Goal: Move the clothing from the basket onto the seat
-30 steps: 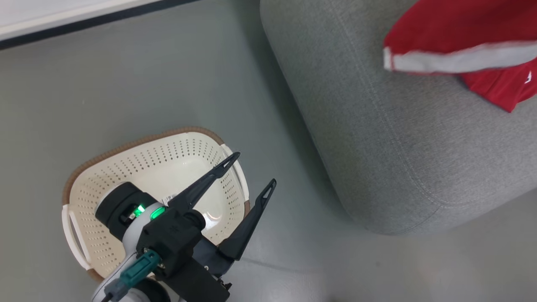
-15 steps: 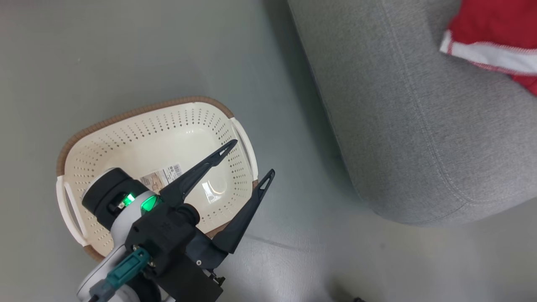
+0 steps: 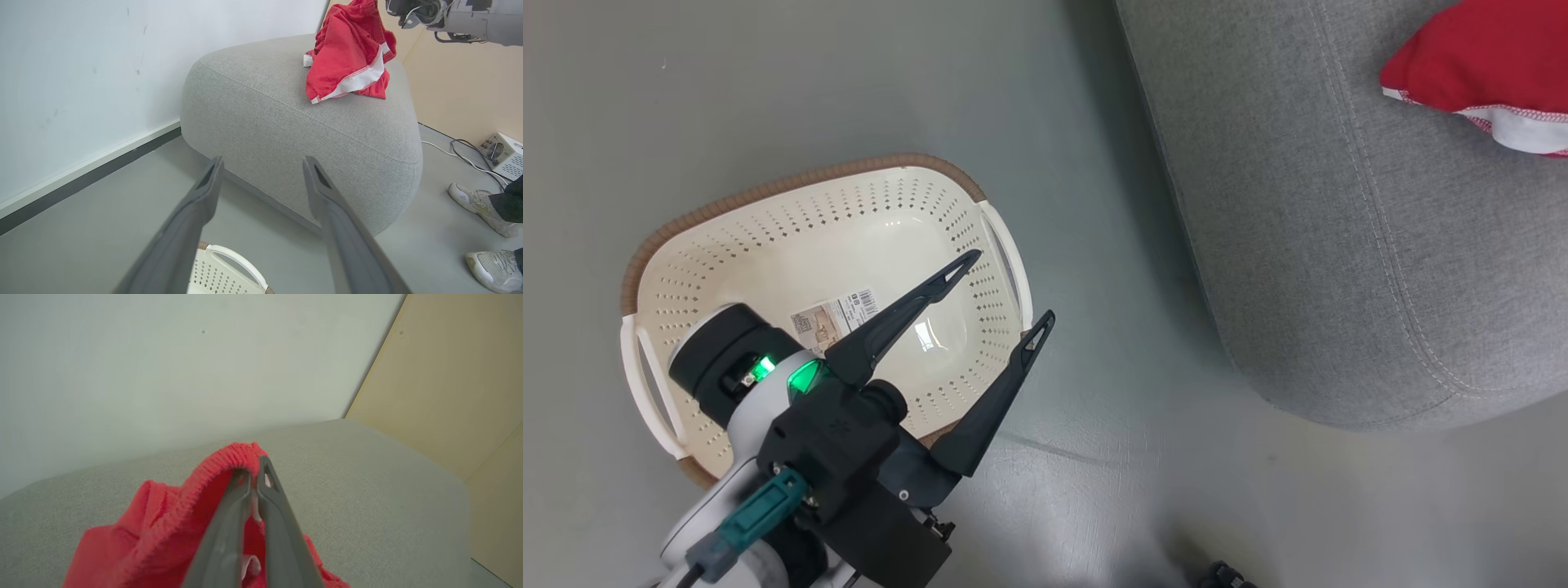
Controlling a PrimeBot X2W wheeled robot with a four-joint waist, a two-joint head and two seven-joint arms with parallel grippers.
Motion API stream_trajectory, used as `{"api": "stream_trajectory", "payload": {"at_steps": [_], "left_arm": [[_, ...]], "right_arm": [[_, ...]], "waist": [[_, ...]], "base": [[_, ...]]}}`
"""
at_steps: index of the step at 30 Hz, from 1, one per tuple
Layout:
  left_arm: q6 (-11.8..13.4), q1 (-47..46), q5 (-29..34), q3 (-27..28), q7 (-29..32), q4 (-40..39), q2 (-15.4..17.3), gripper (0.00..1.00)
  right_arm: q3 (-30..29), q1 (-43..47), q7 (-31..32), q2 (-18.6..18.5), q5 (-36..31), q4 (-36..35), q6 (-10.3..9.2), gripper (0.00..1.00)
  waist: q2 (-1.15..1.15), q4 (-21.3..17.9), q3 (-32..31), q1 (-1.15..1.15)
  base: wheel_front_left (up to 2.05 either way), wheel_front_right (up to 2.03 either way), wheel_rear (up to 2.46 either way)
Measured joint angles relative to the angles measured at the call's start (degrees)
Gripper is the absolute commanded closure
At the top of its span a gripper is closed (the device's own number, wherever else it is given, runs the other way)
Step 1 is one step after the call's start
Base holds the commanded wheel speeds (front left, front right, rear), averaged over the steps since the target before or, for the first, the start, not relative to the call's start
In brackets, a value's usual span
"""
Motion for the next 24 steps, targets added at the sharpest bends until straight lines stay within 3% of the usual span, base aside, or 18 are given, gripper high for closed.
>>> {"api": "stream_trajectory", "payload": {"at_steps": [6, 7, 8, 9, 24], "left_arm": [[-0.4, -1.2, 0.0, -0.1, 0.0, 0.7, -0.2, 0.0], [-0.4, -1.2, 0.0, 0.0, -0.1, 0.9, -0.2, 0.0], [-0.4, -1.2, 0.0, 0.0, -0.3, 1.3, -0.2, 0.0], [-0.4, -1.2, 0.0, 0.0, -0.4, 1.7, -0.2, 0.0], [0.1, -1.2, -1.2, 0.7, -4.2, 7.3, -2.5, 0.0]], "right_arm": [[0.1, 0.5, -0.5, 1.8, 0.7, 3.8, 0.55, 1.0], [0.2, 0.5, -0.5, 1.9, 1.0, 4.4, 0.93, 0.82], [0.2, 0.5, -0.7, 2.0, 1.1, 5.0, 1.21, 0.46], [0.4, 0.5, -1.0, 2.1, 1.1, 5.3, 1.26, 0.0], [2.5, 4.8, -5.5, 6.5, 1.1, 7.1, 4.34, 0.0]], "waist": [[0.0, 0.4, -0.1, 0.0], [0.01, 0.5, -0.2, 0.0], [0.0, 0.5, -0.4, 0.0], [0.0, 0.6, -0.5, 0.0], [0.0, 2.2, -5.7, 0.0]], "base": [[0.0, 0.0, 0.0], [0.0, 0.0, 0.0], [0.0, 0.0, 0.0], [0.0, 0.0, 0.0], [0.0, 0.0, 0.0]]}}
